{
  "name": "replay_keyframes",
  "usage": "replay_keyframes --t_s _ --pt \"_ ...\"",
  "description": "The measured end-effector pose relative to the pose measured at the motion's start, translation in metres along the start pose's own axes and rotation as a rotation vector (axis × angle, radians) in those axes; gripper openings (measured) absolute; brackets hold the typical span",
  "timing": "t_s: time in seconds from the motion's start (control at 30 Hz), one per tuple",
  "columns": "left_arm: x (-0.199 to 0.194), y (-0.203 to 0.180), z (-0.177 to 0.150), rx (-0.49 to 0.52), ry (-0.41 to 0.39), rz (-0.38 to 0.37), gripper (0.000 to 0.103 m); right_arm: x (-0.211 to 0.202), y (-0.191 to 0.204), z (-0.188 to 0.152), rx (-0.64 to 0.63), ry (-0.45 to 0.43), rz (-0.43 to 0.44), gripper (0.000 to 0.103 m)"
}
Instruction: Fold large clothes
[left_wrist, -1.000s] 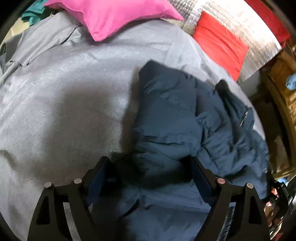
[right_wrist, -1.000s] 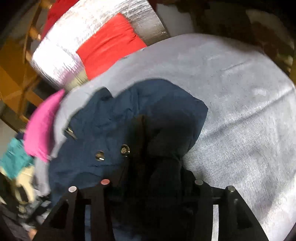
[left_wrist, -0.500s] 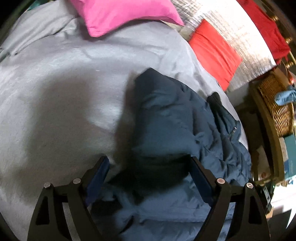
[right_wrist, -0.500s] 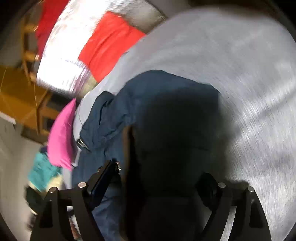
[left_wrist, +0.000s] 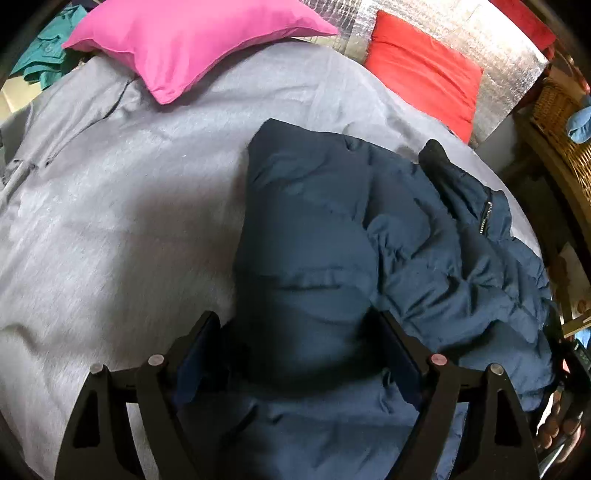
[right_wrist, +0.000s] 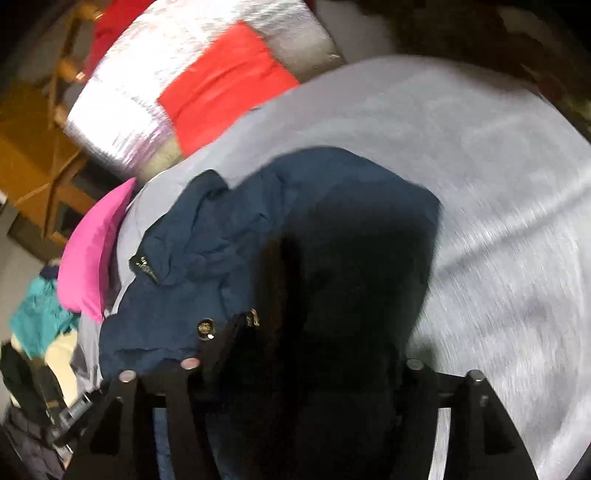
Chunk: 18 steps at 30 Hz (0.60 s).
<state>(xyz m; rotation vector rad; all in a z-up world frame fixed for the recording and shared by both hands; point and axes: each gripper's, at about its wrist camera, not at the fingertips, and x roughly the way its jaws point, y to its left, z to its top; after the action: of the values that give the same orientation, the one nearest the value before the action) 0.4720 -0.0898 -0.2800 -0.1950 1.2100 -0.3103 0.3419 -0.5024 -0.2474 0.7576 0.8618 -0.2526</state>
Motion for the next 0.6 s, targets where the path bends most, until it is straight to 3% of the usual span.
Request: replay_keyframes --t_s 0.07,0.13,0.17,0.23,0.4,0.6 --pt "-0.012 0.003 -0.002 0.004 -0.02 0.008 0.085 -0.014 0.002 -0.006 0.003 -0.02 -0.023 0.071" --pt "-0.024 0.004 -0.008 0.015 -0.046 0.012 0.085 -0.034 0.004 -0.016 0.01 -0.079 -0.026 0.09" --pt "-0.028 0.003 -0.01 0.021 -0.054 0.013 0.085 -0.041 0.003 -0.023 0.018 -0.114 -0.021 0.093" --pt "-0.039 0.002 -0.018 0.047 -0.068 0.012 0.085 -0.042 0.0 -0.03 0.016 -0.131 -0.034 0.094" --pt "-0.055 -0.003 -0.026 0.119 -0.106 0.032 0.085 -0.031 -0.004 -0.051 0.026 -0.073 -0.081 0.094" --pt "-0.068 0.006 -0.021 0.139 -0.128 0.059 0.085 -0.033 0.007 -0.047 0.029 -0.061 -0.13 0.094"
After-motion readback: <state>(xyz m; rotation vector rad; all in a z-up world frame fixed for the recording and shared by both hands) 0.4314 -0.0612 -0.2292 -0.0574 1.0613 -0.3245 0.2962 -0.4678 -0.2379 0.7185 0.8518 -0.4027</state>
